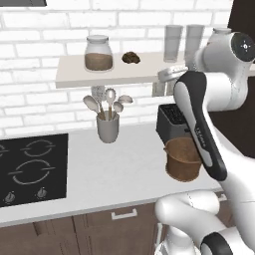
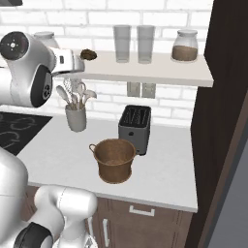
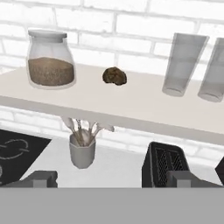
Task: Open the cabinet, pick up the bread from the cabinet and place it in the basket. Then move the basket to the dining counter.
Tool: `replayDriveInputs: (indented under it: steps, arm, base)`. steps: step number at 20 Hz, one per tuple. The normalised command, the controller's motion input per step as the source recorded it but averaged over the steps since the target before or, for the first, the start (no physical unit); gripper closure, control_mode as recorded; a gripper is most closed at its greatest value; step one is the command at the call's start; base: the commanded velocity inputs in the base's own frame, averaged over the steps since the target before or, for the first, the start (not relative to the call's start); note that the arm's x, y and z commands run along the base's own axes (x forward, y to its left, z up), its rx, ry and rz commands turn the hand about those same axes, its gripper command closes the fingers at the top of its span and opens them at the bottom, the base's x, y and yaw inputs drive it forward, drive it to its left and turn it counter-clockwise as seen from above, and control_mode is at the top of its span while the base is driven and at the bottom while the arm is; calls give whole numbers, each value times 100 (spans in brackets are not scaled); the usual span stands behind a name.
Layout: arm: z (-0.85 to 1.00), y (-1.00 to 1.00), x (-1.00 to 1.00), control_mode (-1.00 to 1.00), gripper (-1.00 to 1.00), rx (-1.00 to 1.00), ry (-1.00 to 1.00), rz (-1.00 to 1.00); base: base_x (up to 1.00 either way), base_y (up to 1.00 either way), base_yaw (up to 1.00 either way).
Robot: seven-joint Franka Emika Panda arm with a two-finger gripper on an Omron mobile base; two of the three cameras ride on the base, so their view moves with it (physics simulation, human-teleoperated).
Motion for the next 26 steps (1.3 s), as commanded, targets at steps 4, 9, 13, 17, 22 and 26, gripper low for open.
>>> replayDriveInputs:
  steps: [4, 9, 13, 17, 22, 26]
  arm:
    - [52, 0, 32, -100, -100, 2, 0, 0]
    - [2, 0, 71, -100, -100, 0, 0, 3]
    - [1, 5, 73, -100, -100, 0, 2, 3]
    - [-5, 13, 73, -100, -100, 0, 1, 3]
    - [-17, 0, 60, -100, -100, 0, 3, 5]
    - [-33, 3, 74, -100, -100, 0, 12, 4]
  base:
    - [0, 0, 0]
    - [0, 0, 0]
    - [0, 0, 0]
    - [0, 0, 0]
    - [0, 0, 0]
    - [0, 0, 0]
